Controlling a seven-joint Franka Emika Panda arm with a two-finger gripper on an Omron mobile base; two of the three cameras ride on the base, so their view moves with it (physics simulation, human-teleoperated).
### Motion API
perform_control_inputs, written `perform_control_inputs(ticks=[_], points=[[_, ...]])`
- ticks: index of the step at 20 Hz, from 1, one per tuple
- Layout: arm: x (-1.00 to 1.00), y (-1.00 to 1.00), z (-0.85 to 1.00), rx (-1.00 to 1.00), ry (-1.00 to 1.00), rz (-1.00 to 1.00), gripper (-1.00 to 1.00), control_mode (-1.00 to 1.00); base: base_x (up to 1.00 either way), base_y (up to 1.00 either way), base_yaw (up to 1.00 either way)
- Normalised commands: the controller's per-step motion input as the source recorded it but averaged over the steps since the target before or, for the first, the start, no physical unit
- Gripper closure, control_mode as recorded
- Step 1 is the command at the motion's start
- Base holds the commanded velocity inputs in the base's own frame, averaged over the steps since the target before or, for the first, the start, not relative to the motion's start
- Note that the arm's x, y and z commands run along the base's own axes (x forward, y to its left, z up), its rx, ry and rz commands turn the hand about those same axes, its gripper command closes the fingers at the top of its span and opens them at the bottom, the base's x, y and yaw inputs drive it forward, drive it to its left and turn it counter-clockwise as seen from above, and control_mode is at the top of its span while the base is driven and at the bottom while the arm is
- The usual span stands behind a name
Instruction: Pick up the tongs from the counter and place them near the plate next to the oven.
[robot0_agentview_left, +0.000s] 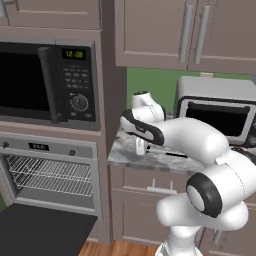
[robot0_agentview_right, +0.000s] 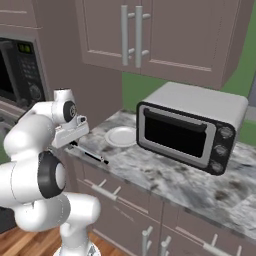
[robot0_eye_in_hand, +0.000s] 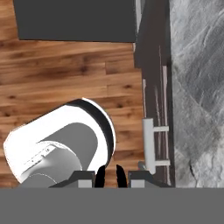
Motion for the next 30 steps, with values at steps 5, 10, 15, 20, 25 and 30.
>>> perform_control_inputs(ticks=[5, 10, 15, 20, 25, 30], points=[[0.0, 0.0, 0.0, 0.0, 0.0, 0.0, 1.0, 1.0, 0.27, 0.15, -0.08], [0.0, 0.0, 0.0, 0.0, 0.0, 0.0, 1.0, 1.0, 0.0, 0.0, 0.0], [0.21, -0.01, -0.05, 0.0, -0.03, -0.07, 1.0, -1.0, 0.18, 0.0, -0.07], [0.62, -0.03, -0.15, 0.04, -0.1, -0.11, 1.0, -1.0, 0.0, 0.0, 0.0], [0.63, 0.12, -0.32, 0.02, -0.23, -0.02, 1.0, -1.0, 0.0, 0.0, 0.0], [0.66, 0.24, -0.46, 0.01, -0.21, 0.0, 1.0, -1.0, 0.0, 0.0, 0.0]])
